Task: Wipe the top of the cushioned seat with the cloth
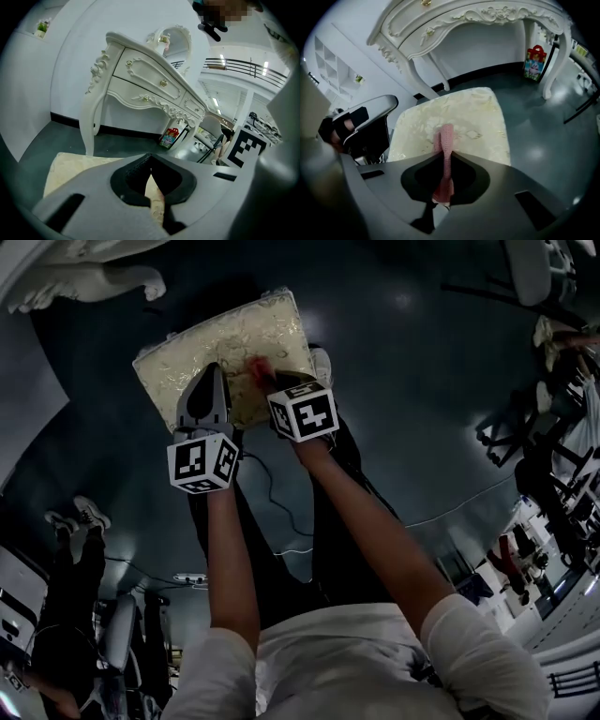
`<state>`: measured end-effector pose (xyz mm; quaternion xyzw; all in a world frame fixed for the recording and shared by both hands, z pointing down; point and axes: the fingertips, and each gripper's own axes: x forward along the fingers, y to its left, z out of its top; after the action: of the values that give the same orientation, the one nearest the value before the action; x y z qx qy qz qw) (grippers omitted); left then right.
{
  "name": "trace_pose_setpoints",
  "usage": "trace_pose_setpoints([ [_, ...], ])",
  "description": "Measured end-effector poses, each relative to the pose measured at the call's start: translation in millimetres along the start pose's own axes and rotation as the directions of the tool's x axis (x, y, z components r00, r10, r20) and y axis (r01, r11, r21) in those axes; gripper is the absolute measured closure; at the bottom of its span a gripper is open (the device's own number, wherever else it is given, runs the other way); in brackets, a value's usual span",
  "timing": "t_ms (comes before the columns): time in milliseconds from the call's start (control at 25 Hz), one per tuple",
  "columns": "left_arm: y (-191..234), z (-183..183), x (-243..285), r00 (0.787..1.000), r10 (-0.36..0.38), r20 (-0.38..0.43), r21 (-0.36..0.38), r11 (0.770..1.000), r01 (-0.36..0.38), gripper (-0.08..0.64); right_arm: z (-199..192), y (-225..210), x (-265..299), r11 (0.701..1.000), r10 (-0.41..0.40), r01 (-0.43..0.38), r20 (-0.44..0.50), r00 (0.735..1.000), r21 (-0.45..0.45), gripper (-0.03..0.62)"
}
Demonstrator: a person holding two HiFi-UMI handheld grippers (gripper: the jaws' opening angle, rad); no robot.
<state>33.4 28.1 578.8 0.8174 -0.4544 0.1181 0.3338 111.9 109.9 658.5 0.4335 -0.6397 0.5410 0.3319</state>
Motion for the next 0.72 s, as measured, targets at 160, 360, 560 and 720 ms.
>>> trace_pose_setpoints([
  [160,-13.0,-0.4,8.7,1.000,-0.016,-0.004,0.002,1.000,0.016,0.546,6.5,-31.9,-19.3,0.994,-0.106,0.106,0.015,0.994,-0.014,0.568],
  [360,-18.8,-3.7,14.9,1.000,-0.018,-0.001,-0.009,1.000,0.018,0.546,10.3,-69.2,-32.8,0.984,-0.176,0.175,0.027,0.984,0.023,0.567],
  [560,-1.3,-1.8,0.2,1.000,-0.012,-0.005,0.000,1.000,0.012,0.546,5.8,-82.6,-38.8,0.964,-0.244,0.237,0.043,0.969,0.119,0.568],
  [720,26.9,3.2,-20.1,1.000,0.018,0.000,0.003,1.000,-0.018,0.546,10.1,-70.6,-39.3,0.963,-0.247,0.236,0.073,0.966,0.131,0.568],
])
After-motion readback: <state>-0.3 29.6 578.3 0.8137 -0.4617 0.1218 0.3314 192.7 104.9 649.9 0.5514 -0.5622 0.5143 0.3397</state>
